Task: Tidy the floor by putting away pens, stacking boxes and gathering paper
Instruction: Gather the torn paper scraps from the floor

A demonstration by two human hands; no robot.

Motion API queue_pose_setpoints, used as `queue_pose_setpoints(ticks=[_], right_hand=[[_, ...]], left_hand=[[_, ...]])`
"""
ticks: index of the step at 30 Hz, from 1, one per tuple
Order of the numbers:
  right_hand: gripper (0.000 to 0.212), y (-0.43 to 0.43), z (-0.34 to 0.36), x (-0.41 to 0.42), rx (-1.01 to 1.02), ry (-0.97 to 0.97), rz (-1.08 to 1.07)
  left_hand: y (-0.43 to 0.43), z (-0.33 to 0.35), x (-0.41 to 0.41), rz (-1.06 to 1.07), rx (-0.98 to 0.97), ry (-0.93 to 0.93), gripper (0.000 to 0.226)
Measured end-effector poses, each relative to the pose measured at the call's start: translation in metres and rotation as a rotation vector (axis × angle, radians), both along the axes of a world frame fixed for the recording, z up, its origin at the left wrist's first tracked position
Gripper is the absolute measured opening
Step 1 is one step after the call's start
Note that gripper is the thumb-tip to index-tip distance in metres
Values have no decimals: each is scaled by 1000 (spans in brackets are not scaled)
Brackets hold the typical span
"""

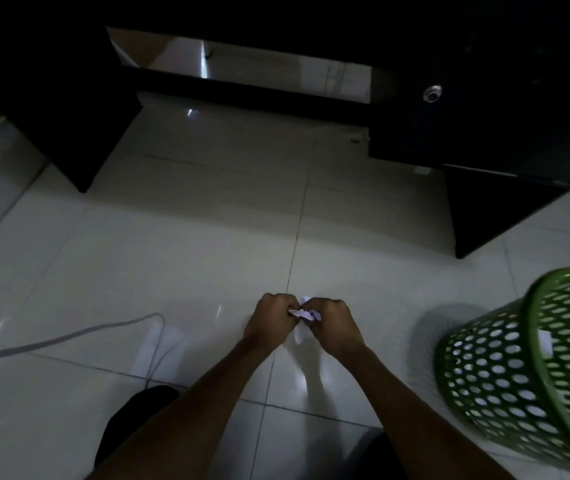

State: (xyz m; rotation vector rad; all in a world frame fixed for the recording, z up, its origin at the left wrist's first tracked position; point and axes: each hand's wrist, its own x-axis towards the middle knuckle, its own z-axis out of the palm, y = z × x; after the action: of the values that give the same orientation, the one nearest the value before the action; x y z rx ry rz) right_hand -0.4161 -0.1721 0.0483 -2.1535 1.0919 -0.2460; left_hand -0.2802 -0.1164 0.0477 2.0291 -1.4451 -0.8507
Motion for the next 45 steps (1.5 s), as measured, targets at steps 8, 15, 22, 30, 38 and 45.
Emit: queue_pose_setpoints(ticks=[8,15,22,30,38,45], right_hand=[[15,-18,80,-49,-134,-59,-130],[2,-40,173,-141,-430,-76,-246],[8,-31,212,-267,-511,27,-357],[40,-22,177,-360,-197,321,-510],[54,-36,182,-356,-115,286,-534],[39,-59,199,-287,-271,162,-385]], left_hand=[[-31,85,-40,-99,-108,22,15],[-73,172,-126,-278,-269,55,16],[-96,197,-256,-414,-259,120,8],[-97,164,-324,-683,1,96,30],[-94,185,-279,-407,-170,59,20],[-77,193,-225,-344,-120,-93,34]])
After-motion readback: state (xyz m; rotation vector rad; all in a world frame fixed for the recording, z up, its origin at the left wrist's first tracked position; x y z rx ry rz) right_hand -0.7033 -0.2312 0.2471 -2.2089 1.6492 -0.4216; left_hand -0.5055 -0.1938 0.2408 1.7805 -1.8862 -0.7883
